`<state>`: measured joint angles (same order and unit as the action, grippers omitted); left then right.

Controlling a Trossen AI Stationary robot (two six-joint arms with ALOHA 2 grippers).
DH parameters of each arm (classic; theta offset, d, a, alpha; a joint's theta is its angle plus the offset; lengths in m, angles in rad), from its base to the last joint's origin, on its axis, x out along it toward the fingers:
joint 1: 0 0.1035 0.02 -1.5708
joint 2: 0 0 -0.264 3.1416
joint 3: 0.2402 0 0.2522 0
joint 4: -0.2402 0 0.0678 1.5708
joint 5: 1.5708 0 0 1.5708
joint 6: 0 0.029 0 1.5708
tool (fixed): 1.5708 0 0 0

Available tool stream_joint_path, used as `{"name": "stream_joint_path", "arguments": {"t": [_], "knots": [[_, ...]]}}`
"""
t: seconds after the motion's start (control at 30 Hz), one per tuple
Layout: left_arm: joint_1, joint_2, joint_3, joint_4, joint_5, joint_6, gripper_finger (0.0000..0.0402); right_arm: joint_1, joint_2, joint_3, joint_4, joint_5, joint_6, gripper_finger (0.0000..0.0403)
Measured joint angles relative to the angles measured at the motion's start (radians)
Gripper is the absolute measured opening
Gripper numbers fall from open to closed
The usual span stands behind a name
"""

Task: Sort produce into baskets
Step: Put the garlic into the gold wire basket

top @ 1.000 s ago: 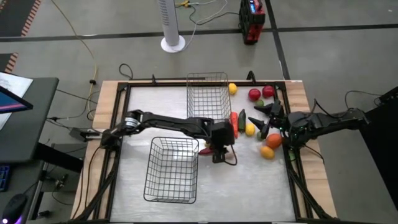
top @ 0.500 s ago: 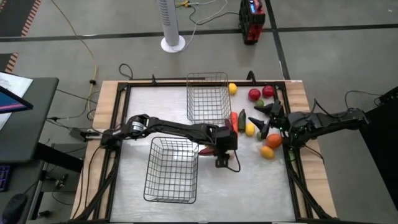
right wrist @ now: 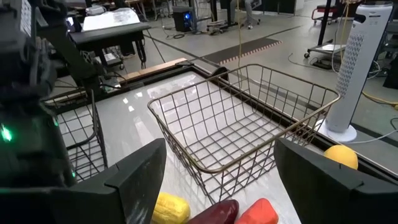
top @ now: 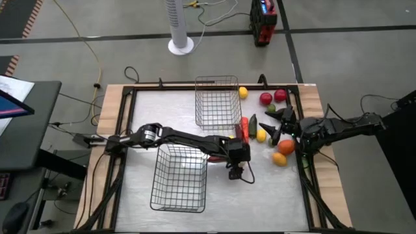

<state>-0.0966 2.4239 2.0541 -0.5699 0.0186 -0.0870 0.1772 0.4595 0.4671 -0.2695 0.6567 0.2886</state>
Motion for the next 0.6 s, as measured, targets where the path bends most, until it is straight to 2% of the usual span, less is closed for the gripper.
{"name": "stream_joint_path", "arguments": {"t": [0.17, 0.43, 0.6], "knots": [[-0.002, 0.001, -0.028, 0.025, -0.015, 0.002, 0.0297, 0.0, 0.005, 0.0, -0.001, 0.0, 0.002, 0.0325], [-0.002, 0.001, -0.03, -0.03, -0.026, 0.03, 0.0297, 0.0, 0.006, 0.0, 0.0, 0.0, 0.002, 0.0325], [-0.002, 0.001, 0.026, -0.121, -0.015, 0.039, 0.0297, 0.0, 0.006, 0.0, 0.0, 0.0, 0.002, 0.0325]]}}
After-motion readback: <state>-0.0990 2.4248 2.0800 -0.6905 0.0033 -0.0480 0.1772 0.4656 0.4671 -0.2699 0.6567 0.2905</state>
